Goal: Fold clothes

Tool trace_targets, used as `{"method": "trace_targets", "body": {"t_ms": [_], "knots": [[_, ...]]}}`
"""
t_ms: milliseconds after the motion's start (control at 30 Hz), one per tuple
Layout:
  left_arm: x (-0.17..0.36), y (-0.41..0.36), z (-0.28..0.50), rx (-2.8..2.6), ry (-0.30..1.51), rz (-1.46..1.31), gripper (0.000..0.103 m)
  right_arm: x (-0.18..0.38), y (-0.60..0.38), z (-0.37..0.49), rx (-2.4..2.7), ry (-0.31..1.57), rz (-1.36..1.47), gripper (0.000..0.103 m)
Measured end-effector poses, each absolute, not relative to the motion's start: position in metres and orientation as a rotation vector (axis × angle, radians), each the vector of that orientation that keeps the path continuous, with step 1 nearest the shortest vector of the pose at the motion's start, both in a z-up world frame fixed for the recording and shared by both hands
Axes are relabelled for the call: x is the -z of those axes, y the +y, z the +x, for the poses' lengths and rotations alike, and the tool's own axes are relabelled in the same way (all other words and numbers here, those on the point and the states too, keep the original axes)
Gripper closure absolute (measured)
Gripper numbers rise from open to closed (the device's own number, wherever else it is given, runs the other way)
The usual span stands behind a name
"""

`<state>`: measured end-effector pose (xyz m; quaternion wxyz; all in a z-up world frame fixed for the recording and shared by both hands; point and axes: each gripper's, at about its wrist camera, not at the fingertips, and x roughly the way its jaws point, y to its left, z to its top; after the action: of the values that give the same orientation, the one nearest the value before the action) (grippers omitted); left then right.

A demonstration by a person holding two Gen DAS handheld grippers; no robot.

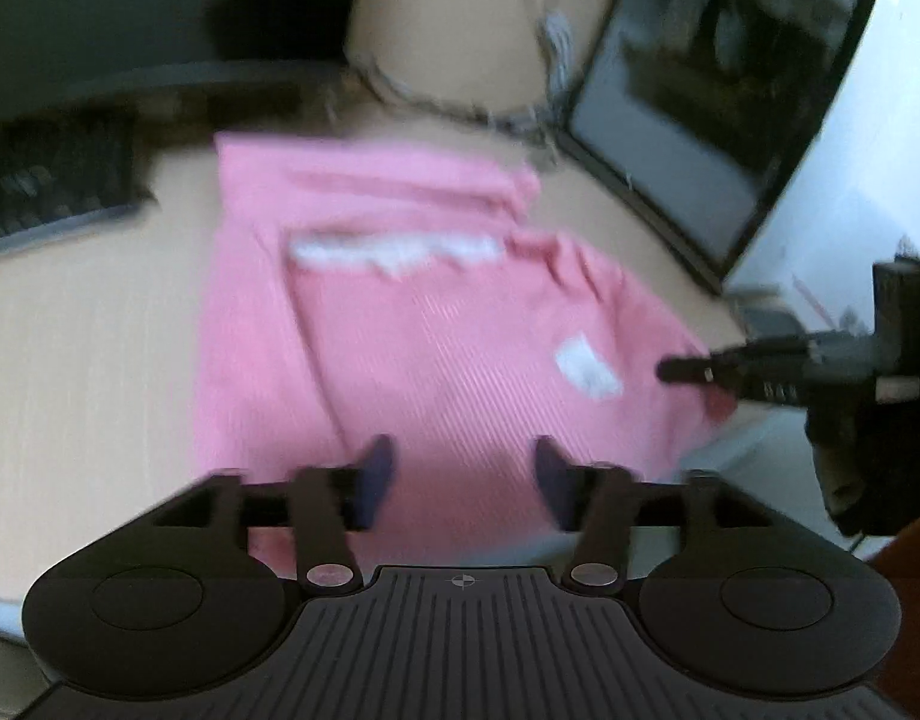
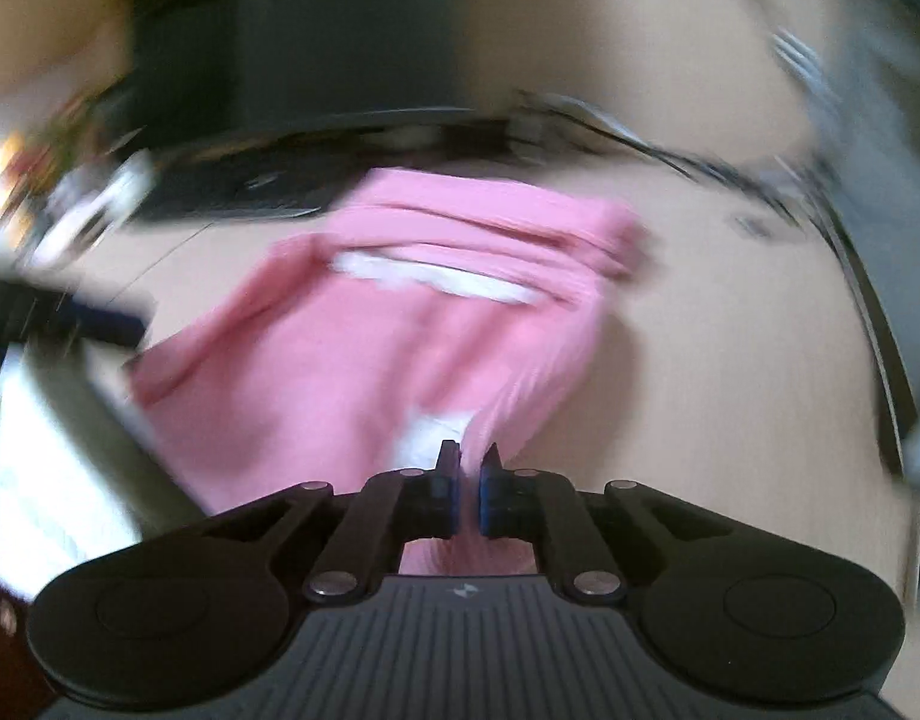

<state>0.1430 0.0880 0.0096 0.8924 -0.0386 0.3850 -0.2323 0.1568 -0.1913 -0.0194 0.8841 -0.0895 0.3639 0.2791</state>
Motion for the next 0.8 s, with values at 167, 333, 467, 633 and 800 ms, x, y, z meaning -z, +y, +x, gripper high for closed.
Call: {"method": "trace_targets", "body": {"t_ms": [167, 333, 467, 633, 800], "knots": [[-0.026, 0.124, 0.157, 0.352, 0.758, -0.158, 0.032, 0.042, -0.139, 0.154, -0.769, 0.782, -0.521, 0.096], [-0.010, 0.132, 0.172, 0.320, 0.811, -0.176, 0.032, 0.036, -0.135, 0.151, -0.912, 0.774, -0.572, 0.068], [0.009, 0.138, 0.175, 0.313, 0.893, -0.202, 0.032, 0.023, -0.150, 0.149, -1.025, 0.805, -0.470, 0.062], [0.017, 0.125, 0.168, 0.391, 0.961, -0.148, 0.032, 0.017, -0.162, 0.162, -1.001, 0.821, -0.374, 0.062], [0.013, 0.119, 0.176, 0.425, 0.955, -0.143, 0.025, 0.031, -0.151, 0.174, -0.981, 0.814, -0.320, 0.062]]}}
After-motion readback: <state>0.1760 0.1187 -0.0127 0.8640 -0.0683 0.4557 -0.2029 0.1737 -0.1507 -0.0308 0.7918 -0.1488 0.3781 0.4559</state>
